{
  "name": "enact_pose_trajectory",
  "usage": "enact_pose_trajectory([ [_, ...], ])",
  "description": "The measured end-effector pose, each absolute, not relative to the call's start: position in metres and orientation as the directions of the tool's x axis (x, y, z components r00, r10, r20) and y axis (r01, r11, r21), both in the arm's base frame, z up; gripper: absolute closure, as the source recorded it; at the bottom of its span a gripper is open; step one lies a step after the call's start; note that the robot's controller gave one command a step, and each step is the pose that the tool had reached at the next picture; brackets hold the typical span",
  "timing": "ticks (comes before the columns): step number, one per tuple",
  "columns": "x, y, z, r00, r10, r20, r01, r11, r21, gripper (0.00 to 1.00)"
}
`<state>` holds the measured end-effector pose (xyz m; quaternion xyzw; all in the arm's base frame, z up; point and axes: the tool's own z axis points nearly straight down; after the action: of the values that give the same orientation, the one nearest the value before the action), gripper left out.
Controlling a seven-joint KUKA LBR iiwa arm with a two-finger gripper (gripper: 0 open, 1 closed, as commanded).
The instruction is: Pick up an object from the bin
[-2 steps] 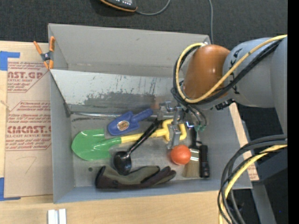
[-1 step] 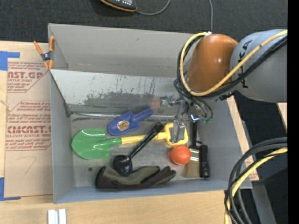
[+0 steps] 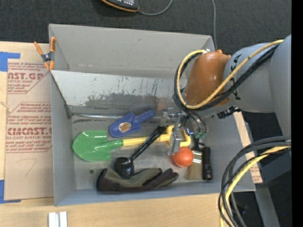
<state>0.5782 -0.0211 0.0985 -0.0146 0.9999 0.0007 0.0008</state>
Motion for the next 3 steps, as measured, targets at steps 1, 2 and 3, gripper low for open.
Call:
enact_pose_trajectory([
  [1,0.572,-0.017,0.069,-0.916,-0.400,-0.019,-0.400,0.917,-0.008,0.00],
  [2,0.571,-0.029,0.070,-0.998,-0.066,-0.007,-0.066,0.998,0.002,1.00],
  [3,0.571,-0.029,0.070,-0.998,-0.066,-0.007,-0.066,0.998,0.002,1.00],
])
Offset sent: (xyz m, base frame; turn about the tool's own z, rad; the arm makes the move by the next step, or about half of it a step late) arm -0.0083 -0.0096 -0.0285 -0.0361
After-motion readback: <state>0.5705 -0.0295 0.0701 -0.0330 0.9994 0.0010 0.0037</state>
